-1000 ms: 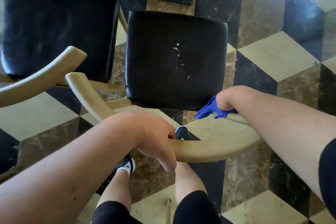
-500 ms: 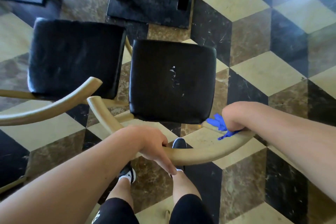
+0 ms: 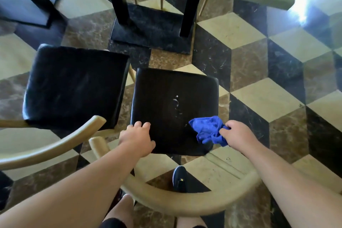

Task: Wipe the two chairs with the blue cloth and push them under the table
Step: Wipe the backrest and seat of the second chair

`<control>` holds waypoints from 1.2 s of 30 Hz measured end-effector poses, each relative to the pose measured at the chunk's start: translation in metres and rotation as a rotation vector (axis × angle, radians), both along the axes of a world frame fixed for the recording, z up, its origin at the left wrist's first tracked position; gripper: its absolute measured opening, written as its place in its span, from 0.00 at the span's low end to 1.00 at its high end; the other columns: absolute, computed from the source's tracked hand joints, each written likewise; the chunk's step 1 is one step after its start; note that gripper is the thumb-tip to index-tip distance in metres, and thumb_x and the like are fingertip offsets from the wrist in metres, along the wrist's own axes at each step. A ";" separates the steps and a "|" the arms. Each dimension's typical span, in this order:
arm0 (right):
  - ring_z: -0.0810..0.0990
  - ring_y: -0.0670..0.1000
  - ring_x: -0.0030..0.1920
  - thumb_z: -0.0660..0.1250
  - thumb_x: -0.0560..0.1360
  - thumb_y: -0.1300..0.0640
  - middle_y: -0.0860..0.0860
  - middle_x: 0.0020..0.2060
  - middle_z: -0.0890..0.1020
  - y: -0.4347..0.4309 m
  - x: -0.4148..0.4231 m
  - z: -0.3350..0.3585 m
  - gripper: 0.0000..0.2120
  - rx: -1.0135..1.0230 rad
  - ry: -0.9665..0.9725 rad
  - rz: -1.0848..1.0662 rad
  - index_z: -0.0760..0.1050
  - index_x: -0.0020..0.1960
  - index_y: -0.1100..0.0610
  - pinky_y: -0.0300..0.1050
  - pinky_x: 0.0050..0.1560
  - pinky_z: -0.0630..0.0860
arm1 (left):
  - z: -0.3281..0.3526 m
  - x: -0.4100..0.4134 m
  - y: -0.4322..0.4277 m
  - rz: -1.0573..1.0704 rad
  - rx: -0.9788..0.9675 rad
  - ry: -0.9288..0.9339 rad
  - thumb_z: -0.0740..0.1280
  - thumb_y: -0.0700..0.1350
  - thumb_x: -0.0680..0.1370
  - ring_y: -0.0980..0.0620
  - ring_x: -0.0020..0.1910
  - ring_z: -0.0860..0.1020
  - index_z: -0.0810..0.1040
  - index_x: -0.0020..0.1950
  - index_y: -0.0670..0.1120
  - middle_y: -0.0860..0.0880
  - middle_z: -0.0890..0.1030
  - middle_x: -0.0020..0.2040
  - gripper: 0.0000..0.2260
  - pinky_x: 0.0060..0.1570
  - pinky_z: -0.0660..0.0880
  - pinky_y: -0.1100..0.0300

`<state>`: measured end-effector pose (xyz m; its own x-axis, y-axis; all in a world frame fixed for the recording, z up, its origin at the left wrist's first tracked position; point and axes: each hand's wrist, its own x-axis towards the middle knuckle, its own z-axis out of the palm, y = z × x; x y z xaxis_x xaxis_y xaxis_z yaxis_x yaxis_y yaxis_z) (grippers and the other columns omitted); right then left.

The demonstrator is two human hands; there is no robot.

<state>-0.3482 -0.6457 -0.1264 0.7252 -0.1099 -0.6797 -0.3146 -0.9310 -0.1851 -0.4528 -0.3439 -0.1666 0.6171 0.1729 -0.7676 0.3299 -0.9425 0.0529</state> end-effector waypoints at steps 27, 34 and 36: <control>0.79 0.60 0.49 0.69 0.78 0.55 0.56 0.56 0.76 0.153 0.123 -0.238 0.10 0.116 -0.611 0.064 0.79 0.58 0.55 0.52 0.48 0.74 | -0.238 0.036 -0.005 0.314 0.153 -0.429 0.48 0.71 0.81 0.34 0.84 0.45 0.41 0.86 0.58 0.50 0.38 0.87 0.37 0.78 0.58 0.32; 0.77 0.62 0.57 0.68 0.77 0.53 0.56 0.60 0.76 0.275 0.127 -0.247 0.13 0.270 -0.623 0.314 0.79 0.61 0.53 0.55 0.52 0.73 | -0.233 0.038 -0.004 0.321 0.126 -0.395 0.49 0.69 0.79 0.32 0.84 0.48 0.47 0.87 0.57 0.47 0.44 0.88 0.38 0.77 0.57 0.32; 0.76 0.60 0.56 0.67 0.78 0.54 0.55 0.59 0.76 0.302 0.118 -0.248 0.12 0.347 -0.605 0.457 0.77 0.61 0.53 0.55 0.52 0.74 | -0.234 0.037 -0.002 0.300 0.125 -0.379 0.45 0.69 0.76 0.32 0.84 0.45 0.40 0.84 0.57 0.48 0.37 0.87 0.38 0.78 0.56 0.32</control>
